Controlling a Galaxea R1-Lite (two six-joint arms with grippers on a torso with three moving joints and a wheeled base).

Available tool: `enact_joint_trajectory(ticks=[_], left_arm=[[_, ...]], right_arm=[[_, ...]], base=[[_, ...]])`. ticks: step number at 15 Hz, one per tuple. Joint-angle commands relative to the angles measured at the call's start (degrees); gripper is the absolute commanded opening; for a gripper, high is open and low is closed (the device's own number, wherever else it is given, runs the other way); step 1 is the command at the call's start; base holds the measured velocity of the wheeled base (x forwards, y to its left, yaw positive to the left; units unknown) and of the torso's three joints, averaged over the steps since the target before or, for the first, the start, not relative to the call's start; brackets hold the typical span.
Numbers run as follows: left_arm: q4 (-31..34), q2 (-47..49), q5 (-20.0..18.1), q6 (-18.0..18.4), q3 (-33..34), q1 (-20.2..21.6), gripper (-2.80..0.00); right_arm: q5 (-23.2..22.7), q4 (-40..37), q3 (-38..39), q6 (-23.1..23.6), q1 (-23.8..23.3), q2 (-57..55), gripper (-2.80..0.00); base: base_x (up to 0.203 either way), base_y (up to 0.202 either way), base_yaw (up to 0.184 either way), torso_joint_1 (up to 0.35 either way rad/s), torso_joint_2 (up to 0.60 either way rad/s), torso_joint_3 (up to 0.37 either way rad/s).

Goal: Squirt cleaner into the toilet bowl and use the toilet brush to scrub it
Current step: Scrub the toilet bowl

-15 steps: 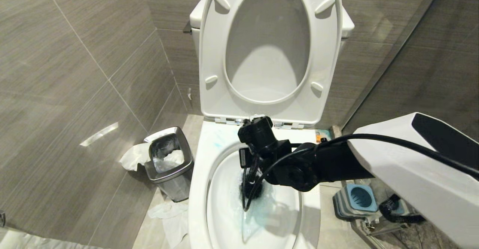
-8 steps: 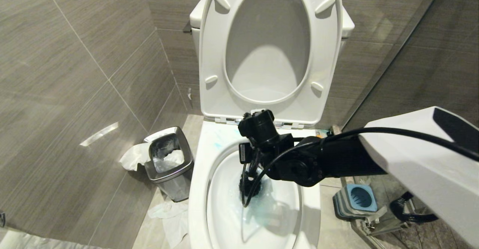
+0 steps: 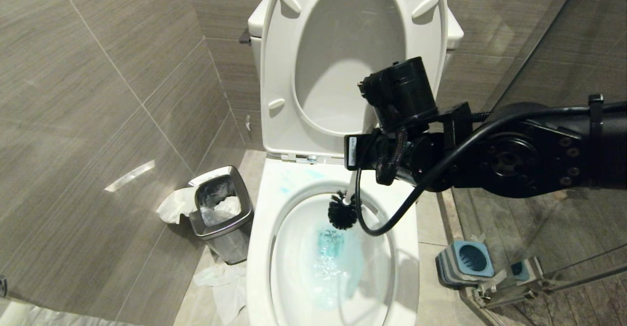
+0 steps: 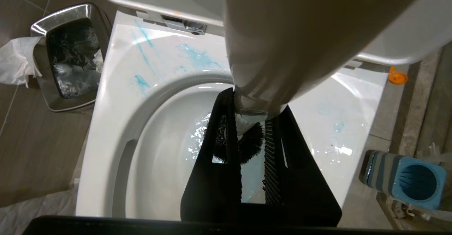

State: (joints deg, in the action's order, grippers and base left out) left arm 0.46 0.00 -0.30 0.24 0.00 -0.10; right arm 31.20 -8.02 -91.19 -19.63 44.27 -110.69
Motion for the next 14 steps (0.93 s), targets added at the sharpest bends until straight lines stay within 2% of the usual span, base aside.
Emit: enact_joint_trajectory(ticks=[1, 8, 14], left_arm=[[0.0, 0.1, 0.0, -0.1, 0.2, 0.0, -2.8], [0.0, 0.1, 0.0, 0.0, 0.2, 0.0, -2.8], [0.0, 0.1, 0.0, 0.0, 0.2, 0.0, -2.8]], right_arm=[[0.1, -1.0, 0.1, -0.4, -0.2, 1.4, -2.8], [-0.1, -0.5, -0.2, -3.0, -0.5, -7.3, -2.8], [0.1, 4.6, -3.2, -2.9, -1.9, -15.6, -2.8]], base=[[0.0, 0.0, 0.0, 0.0, 0.0, 0.0], [0.0, 0.0, 0.0, 0.0, 0.0, 0.0], [0.0, 0.0, 0.0, 0.0, 0.0, 0.0]])
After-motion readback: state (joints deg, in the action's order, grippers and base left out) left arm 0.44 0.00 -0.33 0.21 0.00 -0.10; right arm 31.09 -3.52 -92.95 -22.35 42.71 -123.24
